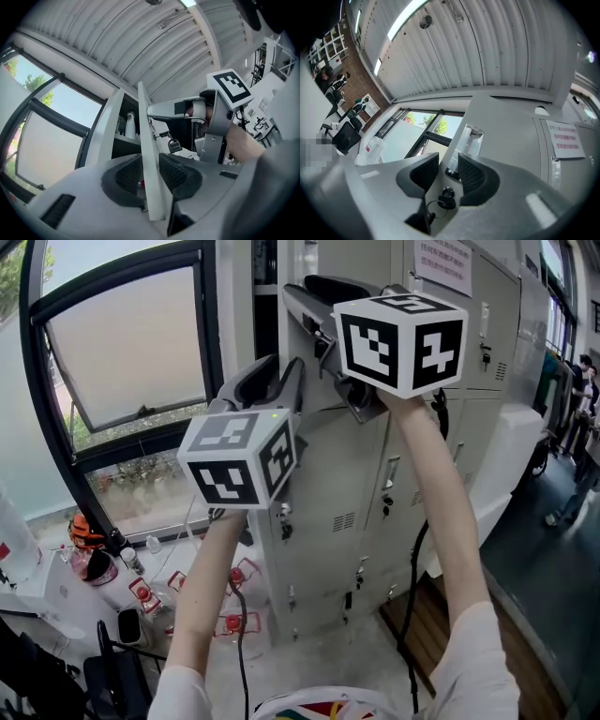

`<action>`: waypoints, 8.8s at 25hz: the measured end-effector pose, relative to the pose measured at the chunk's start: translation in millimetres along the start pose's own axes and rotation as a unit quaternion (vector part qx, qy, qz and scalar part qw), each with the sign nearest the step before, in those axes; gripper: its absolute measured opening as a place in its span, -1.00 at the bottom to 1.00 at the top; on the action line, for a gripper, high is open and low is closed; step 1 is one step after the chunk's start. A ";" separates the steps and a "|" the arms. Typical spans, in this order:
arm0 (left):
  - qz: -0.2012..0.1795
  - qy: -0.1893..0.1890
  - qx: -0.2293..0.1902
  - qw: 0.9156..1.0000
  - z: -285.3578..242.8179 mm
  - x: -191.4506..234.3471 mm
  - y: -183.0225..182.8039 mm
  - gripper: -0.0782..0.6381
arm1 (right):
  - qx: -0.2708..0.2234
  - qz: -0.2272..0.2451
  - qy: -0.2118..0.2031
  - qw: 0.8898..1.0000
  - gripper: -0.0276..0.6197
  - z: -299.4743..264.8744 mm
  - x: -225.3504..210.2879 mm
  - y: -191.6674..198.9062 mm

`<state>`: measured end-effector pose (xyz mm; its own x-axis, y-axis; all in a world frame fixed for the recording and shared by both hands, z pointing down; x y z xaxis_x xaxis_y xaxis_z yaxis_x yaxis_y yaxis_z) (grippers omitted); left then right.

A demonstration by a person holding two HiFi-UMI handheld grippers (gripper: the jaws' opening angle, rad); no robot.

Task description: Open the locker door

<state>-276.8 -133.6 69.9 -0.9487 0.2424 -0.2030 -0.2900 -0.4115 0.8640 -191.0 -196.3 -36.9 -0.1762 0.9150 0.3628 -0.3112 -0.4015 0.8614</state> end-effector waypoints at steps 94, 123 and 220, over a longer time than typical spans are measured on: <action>0.092 0.249 -0.077 0.961 -104.0 -245.7 2.6 -0.44 | 0.067 0.124 0.291 0.946 -0.90 307.1 -28.9 43.2; 0.035 0.247 -0.049 0.967 -149.7 -281.2 26.6 -0.28 | 0.078 0.101 0.303 0.945 -0.90 318.9 -53.8 66.2; -0.030 -0.231 0.140 0.962 239.0 -81.0 218.8 -0.74 | 0.101 -0.089 0.108 0.985 -0.90 221.2 180.1 330.6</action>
<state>-233.3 -33.4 385.5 -0.7553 0.6497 -0.0855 -0.2355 -0.1473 0.9607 -119.1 -155.6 391.8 -0.3361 0.9322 0.1340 -0.1666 -0.1989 0.9658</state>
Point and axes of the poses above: the fingertips, and each gripper's own axes: z backward along the fingers, x to its left, y out of its underside, the point moved 8 cm from there along z, backward along the fingers, and after that the axes turned 5 degrees about -z, right-handed, at the moved point
